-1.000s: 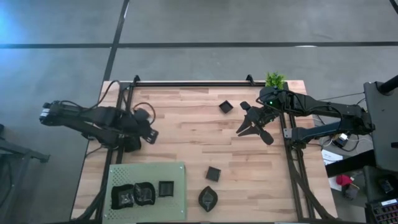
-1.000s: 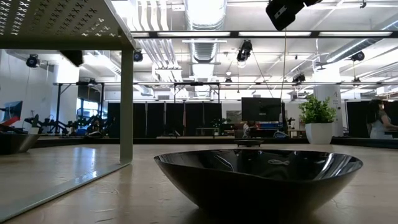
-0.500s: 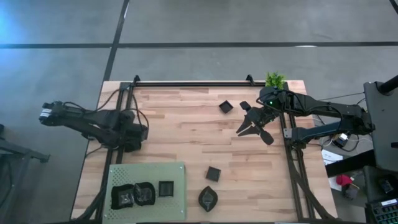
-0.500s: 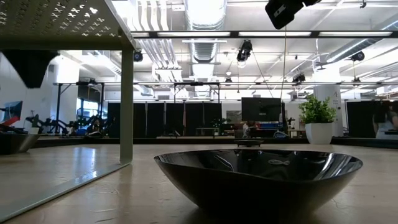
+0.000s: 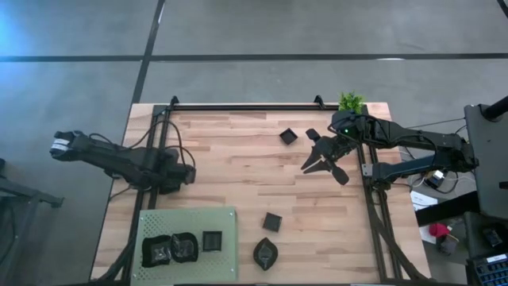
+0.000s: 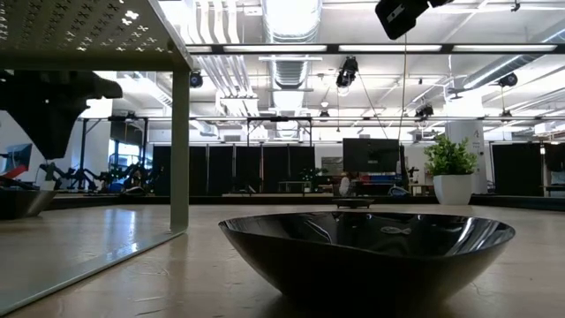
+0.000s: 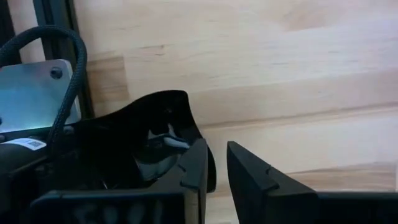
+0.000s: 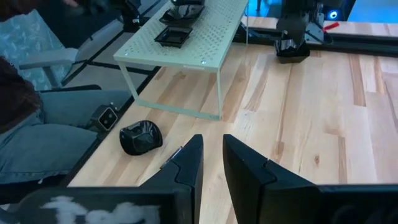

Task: Pick & Place Mini shaped plates
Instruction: Stack the black distorted square plate on top of the other black distorted square plate on the shelf

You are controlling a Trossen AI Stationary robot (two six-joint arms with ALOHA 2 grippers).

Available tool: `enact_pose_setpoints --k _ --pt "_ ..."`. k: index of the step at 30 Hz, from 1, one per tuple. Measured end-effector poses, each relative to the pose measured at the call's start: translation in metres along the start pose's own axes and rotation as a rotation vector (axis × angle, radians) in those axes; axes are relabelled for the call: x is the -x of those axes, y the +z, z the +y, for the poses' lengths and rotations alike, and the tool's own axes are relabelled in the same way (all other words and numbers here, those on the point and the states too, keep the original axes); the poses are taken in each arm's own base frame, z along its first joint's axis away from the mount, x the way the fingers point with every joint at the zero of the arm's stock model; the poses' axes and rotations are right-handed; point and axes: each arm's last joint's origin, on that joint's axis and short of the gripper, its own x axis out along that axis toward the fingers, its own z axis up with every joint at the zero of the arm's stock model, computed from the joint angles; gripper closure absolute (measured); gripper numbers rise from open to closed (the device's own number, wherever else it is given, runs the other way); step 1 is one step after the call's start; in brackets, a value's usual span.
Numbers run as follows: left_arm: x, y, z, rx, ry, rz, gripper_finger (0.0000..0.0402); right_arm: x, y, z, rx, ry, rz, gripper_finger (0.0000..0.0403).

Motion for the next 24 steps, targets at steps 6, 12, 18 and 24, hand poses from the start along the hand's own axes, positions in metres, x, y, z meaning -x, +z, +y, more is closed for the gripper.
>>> enact_pose_setpoints --k 6,12,18,24 --pt "0.001 0.002 -0.002 0.020 0.009 -0.006 0.0347 0.000 0.004 -0.001 0.028 -0.007 -0.040 0.0346" --pt "0.010 0.004 -0.009 0.038 -0.045 -0.034 0.0347 0.000 0.006 -0.001 0.037 -0.009 -0.054 0.0346" --pt "0.006 0.004 -0.012 0.069 -0.070 -0.043 0.0347 0.000 0.006 -0.001 0.037 -0.009 -0.054 0.0346" --pt "0.002 0.003 -0.016 0.067 -0.061 -0.062 0.0347 0.000 0.007 -0.001 0.042 -0.010 -0.060 0.0346"
